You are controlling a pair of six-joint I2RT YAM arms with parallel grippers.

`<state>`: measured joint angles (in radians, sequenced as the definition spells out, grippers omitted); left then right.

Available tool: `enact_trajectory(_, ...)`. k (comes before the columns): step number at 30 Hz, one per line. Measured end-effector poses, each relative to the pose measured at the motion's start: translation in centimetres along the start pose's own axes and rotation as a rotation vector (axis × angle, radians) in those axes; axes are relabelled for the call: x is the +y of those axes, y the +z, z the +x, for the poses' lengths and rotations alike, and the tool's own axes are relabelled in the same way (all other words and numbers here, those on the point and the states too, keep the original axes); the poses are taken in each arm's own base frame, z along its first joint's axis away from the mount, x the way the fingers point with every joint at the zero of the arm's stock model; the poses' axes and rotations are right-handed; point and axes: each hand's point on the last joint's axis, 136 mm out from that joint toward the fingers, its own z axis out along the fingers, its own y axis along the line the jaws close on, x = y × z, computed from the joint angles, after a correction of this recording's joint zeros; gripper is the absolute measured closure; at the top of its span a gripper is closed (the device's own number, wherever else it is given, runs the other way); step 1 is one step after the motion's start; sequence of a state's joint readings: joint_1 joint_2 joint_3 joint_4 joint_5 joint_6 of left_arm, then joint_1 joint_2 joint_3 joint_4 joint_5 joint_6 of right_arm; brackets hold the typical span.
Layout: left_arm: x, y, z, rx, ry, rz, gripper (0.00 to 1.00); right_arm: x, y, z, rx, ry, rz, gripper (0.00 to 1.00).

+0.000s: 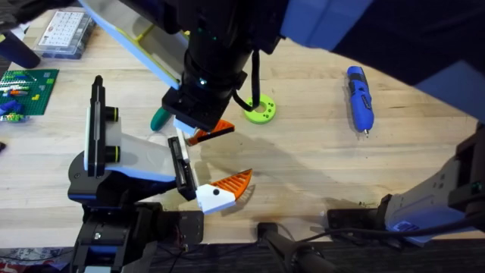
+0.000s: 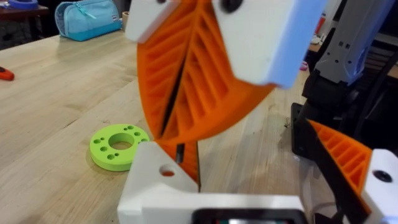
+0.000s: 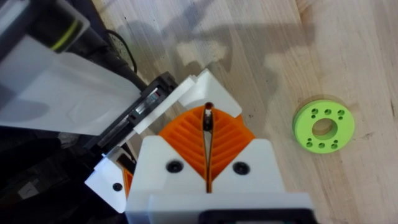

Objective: Pick up the gripper from the table and insert it into the empty holder that is missing its gripper. Then pick up a screw, insert it into the mounting hole, and use the screwdriver to tighten it. Finally, clean up the table by picking up the vegetable and placing it into the bucket.

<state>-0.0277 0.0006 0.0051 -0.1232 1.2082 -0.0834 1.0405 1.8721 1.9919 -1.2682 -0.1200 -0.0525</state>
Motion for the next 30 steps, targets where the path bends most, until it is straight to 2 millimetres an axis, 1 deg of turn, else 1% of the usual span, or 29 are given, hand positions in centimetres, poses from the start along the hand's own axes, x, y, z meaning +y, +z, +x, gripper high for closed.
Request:
enact_trajectory(7,0.0,0.0,0.0,0.0,-0.001,0.0,0.013,0.0,0.0,0.2,0.009,0.002,-0.001,0.989)
enact_trajectory(10,0.0,0.0,0.0,0.0,-0.001,0.0,0.013,0.0,0.0,0.0,-0.001,0.0,-0.001,0.989)
enact_trajectory(11,0.0,0.0,0.0,0.0,-0.001,0.0,0.013,0.0,0.0,-0.4,-0.017,-0.002,0.0,0.989)
enact_trajectory(22,0.0,0.0,0.0,0.0,-0.001,0.001,0.013,-0.1,0.0,-1.1,-0.046,-0.007,0.001,0.989)
enact_trajectory(30,0.0,0.0,0.0,0.0,-0.001,0.0,0.013,0.0,0.0,-1.1,-0.044,-0.007,0.001,0.989)
